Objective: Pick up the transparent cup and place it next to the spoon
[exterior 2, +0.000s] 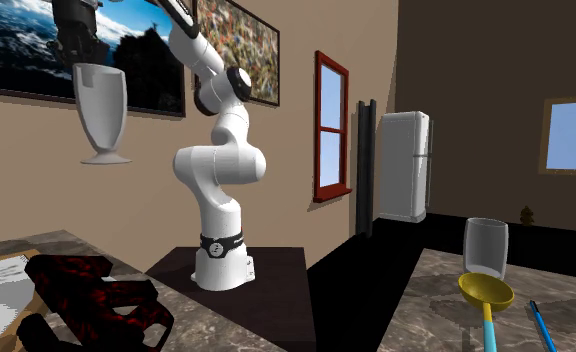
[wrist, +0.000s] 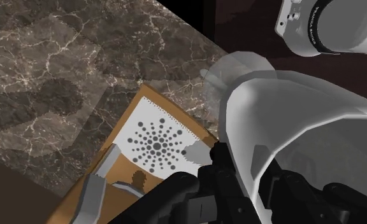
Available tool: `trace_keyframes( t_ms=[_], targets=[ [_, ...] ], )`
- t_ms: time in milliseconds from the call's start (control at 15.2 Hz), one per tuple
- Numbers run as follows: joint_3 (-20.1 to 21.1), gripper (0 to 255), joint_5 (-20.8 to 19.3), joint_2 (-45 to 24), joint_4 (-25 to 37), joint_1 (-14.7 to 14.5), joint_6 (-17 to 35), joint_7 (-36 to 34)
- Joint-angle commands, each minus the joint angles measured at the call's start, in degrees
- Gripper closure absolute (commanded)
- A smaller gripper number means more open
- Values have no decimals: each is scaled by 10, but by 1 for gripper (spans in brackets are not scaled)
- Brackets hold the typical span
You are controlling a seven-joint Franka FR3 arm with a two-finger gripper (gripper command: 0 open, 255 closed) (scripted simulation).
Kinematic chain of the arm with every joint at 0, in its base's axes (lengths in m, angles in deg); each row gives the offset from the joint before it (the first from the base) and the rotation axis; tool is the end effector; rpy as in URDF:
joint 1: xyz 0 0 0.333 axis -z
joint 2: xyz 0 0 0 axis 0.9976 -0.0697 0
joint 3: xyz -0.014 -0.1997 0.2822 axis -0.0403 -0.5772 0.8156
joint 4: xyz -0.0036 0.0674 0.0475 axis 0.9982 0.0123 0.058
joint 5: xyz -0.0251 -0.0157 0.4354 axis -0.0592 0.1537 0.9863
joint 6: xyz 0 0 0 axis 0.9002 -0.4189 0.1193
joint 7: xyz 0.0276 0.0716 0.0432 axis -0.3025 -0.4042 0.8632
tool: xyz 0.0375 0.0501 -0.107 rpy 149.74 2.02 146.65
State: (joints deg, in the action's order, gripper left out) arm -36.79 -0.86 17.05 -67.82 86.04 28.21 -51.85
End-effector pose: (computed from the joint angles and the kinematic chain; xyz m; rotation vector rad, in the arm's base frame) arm 0.1302 -0.3076 0.7133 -3.1256 0.0847 0.0469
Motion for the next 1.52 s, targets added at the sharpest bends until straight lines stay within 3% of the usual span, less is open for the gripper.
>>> trace_keyframes(
  t_ms=[0,396,1452],
  targets=[
    [-30,255,-21,-10,20,-7,4,29],
    [-126,255,-76,-47,102,-39,9,120],
    [-148,255,-112,26,-55,-8,98,88]
  ],
)
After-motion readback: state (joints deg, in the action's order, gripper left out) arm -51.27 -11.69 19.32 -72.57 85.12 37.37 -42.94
